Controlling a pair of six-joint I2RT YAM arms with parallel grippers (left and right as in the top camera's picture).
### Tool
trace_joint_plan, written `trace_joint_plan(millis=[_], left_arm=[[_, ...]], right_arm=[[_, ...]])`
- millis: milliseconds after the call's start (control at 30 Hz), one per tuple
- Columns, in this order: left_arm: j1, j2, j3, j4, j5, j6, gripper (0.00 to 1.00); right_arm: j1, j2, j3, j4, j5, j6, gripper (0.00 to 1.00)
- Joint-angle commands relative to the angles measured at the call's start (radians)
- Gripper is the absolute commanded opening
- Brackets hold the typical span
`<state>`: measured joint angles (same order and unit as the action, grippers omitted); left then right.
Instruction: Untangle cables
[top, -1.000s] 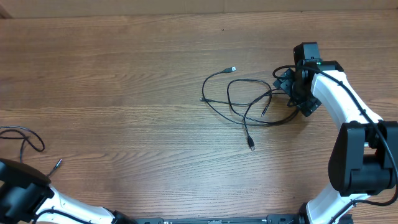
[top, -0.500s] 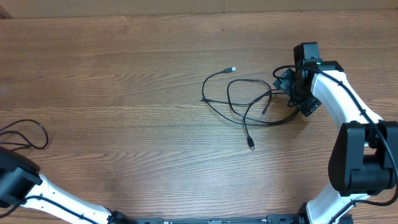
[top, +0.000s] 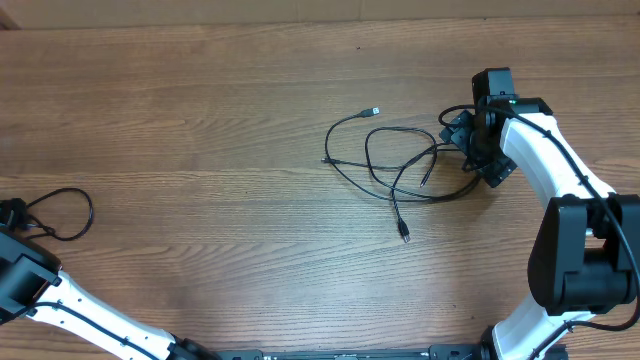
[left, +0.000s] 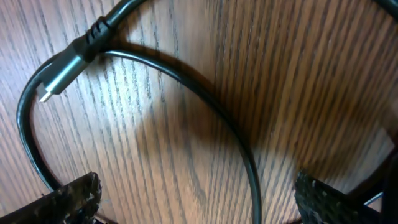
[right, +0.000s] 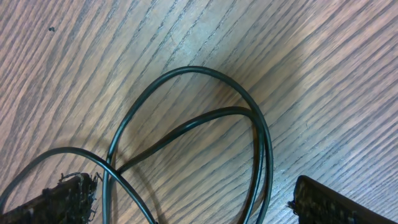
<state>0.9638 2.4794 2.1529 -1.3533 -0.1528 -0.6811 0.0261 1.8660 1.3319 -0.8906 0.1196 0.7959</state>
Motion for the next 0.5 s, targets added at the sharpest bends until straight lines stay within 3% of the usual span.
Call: trace_joint_plan(millis=[0,167,467], left_arm=[[-0.003,-0.058,0.005,-0.003,0.058,-0.003,0.99],[-0.003,-0.154,0.005,0.001,0.179,0.024,0.99],[-0.004,-0.432,0.005,-0.003,0.218,0.014,1.00]], right_arm=[[0.001,-0.005,-0.003,0.004,0.011,0.003,1.00],[0.001,-0.005,-0.003,0.004,0.011,0.003,1.00],[0.001,-0.005,-0.004,0.004,0.011,0.003,1.00]])
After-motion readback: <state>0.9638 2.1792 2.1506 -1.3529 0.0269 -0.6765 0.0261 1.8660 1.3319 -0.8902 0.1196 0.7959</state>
